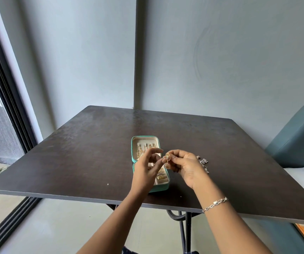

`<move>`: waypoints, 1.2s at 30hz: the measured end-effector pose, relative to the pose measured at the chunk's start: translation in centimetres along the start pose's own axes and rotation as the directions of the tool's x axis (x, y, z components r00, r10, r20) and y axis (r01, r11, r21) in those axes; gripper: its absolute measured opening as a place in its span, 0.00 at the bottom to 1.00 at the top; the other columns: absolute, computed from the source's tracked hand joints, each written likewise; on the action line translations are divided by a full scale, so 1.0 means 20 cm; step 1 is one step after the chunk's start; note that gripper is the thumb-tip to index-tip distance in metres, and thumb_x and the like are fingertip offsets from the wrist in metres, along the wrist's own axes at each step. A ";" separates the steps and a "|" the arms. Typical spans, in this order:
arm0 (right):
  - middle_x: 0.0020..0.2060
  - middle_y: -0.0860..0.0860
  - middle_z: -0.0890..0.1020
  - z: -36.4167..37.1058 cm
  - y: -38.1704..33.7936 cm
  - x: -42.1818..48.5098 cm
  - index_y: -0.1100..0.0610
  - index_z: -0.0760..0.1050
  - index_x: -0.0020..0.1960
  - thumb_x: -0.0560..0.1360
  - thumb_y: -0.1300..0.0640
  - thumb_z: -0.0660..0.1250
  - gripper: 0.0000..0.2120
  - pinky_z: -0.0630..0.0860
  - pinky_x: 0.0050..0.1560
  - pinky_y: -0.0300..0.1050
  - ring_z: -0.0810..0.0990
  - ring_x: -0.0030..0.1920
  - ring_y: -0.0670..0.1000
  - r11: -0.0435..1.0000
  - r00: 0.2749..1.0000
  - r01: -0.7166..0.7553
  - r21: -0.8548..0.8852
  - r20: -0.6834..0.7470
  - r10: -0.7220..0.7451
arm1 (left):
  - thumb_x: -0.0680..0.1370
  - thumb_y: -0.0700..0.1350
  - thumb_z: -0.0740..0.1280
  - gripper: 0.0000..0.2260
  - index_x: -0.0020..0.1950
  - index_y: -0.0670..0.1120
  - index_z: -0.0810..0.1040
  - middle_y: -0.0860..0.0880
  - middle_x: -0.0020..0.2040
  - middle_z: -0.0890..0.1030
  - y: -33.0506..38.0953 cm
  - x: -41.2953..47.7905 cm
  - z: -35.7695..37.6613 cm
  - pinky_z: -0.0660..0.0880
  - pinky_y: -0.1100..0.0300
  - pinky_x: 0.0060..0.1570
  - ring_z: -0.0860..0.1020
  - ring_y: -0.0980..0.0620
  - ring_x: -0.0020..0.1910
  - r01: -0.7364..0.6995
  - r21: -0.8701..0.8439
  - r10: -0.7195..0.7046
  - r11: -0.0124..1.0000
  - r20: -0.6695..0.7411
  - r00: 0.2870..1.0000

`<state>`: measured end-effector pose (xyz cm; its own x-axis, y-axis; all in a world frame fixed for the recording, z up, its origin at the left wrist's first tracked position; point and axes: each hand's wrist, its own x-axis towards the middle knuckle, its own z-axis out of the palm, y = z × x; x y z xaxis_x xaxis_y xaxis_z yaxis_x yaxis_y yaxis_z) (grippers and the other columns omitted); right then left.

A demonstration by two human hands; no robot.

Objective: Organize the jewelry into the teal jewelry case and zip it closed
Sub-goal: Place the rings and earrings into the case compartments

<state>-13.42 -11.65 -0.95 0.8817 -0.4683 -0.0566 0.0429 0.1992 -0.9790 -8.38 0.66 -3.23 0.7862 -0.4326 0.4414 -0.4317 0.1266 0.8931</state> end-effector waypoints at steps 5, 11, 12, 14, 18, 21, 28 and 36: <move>0.27 0.46 0.81 0.04 0.04 0.00 0.58 0.77 0.39 0.74 0.67 0.63 0.09 0.73 0.37 0.36 0.77 0.33 0.45 0.999 1.000 0.017 -0.049 -0.002 -0.017 | 0.72 0.40 0.70 0.06 0.45 0.50 0.78 0.42 0.40 0.79 -0.02 -0.02 0.01 0.78 0.57 0.41 0.79 0.48 0.41 0.028 -0.045 -0.031 0.999 -0.054 0.998; 0.29 0.48 0.82 0.06 0.07 0.00 0.58 0.79 0.39 0.73 0.66 0.66 0.07 0.73 0.35 0.34 0.78 0.32 0.43 0.996 0.999 0.046 -0.073 -0.021 -0.048 | 0.72 0.35 0.70 0.06 0.41 0.45 0.75 0.54 0.36 0.77 -0.04 -0.01 0.02 0.74 0.67 0.40 0.75 0.61 0.36 0.047 -0.088 -0.053 0.995 -0.074 0.996; 0.29 0.48 0.82 0.06 0.07 0.00 0.58 0.79 0.39 0.73 0.66 0.66 0.06 0.74 0.34 0.34 0.78 0.32 0.43 0.994 0.998 0.062 -0.088 -0.026 -0.065 | 0.72 0.34 0.69 0.07 0.40 0.45 0.74 0.53 0.36 0.76 -0.04 -0.01 0.02 0.74 0.66 0.41 0.75 0.60 0.37 0.045 -0.097 -0.052 0.994 -0.068 0.996; 0.27 0.47 0.81 0.05 0.08 0.00 0.59 0.79 0.39 0.72 0.67 0.67 0.06 0.73 0.33 0.32 0.78 0.31 0.42 0.987 0.995 0.095 -0.133 -0.020 -0.099 | 0.73 0.34 0.68 0.09 0.40 0.45 0.71 0.51 0.38 0.75 -0.05 -0.02 0.01 0.74 0.62 0.43 0.75 0.56 0.39 0.053 -0.114 -0.059 0.992 -0.050 0.997; 0.27 0.47 0.81 -0.01 0.03 0.00 0.60 0.79 0.40 0.72 0.67 0.67 0.05 0.71 0.30 0.29 0.77 0.29 0.39 0.960 0.986 0.165 -0.224 0.010 -0.167 | 0.75 0.34 0.65 0.11 0.40 0.48 0.69 0.50 0.39 0.74 -0.07 -0.03 0.02 0.74 0.56 0.42 0.74 0.52 0.40 0.063 -0.069 -0.065 0.996 -0.023 0.998; 0.30 0.50 0.80 -0.17 -0.02 0.03 0.57 0.78 0.37 0.71 0.70 0.66 0.09 0.70 0.30 0.29 0.77 0.29 0.39 0.920 0.959 0.207 -0.333 -0.115 -0.258 | 0.76 0.35 0.64 0.10 0.41 0.49 0.68 0.52 0.39 0.74 -0.08 -0.04 0.01 0.71 0.60 0.40 0.72 0.55 0.37 0.051 0.005 -0.051 0.999 0.004 0.999; 0.35 0.48 0.79 -0.54 0.01 0.08 0.57 0.82 0.42 0.67 0.68 0.71 0.08 0.68 0.37 0.34 0.75 0.36 0.45 0.503 0.927 0.012 -0.864 -0.178 -0.329 | 0.76 0.37 0.64 0.10 0.43 0.52 0.71 0.55 0.41 0.77 -0.08 -0.03 -0.04 0.71 0.67 0.38 0.74 0.61 0.38 0.005 0.103 -0.011 0.995 0.055 0.998; 0.41 0.49 0.76 -0.52 0.09 0.10 0.55 0.80 0.50 0.66 0.67 0.71 0.14 0.64 0.46 0.42 0.71 0.47 0.53 0.248 0.926 0.126 -0.961 0.024 -0.376 | 0.75 0.34 0.65 0.14 0.48 0.55 0.77 0.58 0.43 0.78 -0.10 -0.03 -0.06 0.73 0.69 0.41 0.76 0.64 0.40 0.000 0.122 0.000 0.993 0.001 1.000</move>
<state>-16.45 -21.28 -4.81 0.8119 -0.4881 0.3203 -0.3300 -0.8362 -0.4381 -7.33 1.75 -5.18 0.7856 -0.4334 0.4416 -0.4827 0.0172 0.8756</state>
